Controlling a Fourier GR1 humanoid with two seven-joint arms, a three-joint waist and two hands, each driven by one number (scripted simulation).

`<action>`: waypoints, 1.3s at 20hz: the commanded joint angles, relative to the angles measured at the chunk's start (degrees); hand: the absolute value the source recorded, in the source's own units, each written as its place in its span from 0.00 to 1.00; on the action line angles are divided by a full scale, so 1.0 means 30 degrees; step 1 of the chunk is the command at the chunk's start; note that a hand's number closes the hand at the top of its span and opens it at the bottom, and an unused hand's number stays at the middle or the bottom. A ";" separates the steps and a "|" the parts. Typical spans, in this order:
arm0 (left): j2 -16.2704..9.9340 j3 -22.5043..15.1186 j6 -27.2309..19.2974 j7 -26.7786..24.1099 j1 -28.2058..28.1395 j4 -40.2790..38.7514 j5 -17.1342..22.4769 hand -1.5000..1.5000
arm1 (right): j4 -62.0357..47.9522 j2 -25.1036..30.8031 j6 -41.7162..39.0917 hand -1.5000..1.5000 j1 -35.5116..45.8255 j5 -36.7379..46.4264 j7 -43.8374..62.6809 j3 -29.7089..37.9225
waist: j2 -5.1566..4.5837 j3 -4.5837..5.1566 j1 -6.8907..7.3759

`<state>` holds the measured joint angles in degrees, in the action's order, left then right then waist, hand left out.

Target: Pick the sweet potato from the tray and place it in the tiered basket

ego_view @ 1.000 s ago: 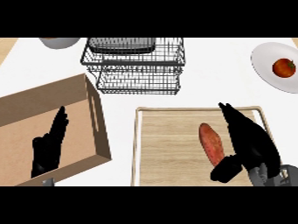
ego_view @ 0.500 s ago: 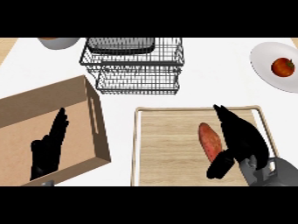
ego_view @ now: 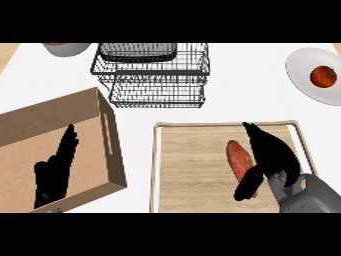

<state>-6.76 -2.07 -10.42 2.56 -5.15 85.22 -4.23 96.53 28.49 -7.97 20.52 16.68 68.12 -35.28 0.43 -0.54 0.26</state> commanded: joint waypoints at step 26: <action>0.1041 0.0087 0.1260 0.0418 -0.0389 -0.0207 -0.0682 0.50 | -0.3793 0.0028 -0.2253 1.00 0.1053 0.4666 -0.8914 -0.1407 | -0.0263 0.0154 0.0460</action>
<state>-4.52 -0.26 -8.03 2.82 -5.17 85.41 -6.95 87.78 26.05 -11.84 21.09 29.92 52.39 -36.89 0.78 -0.10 0.60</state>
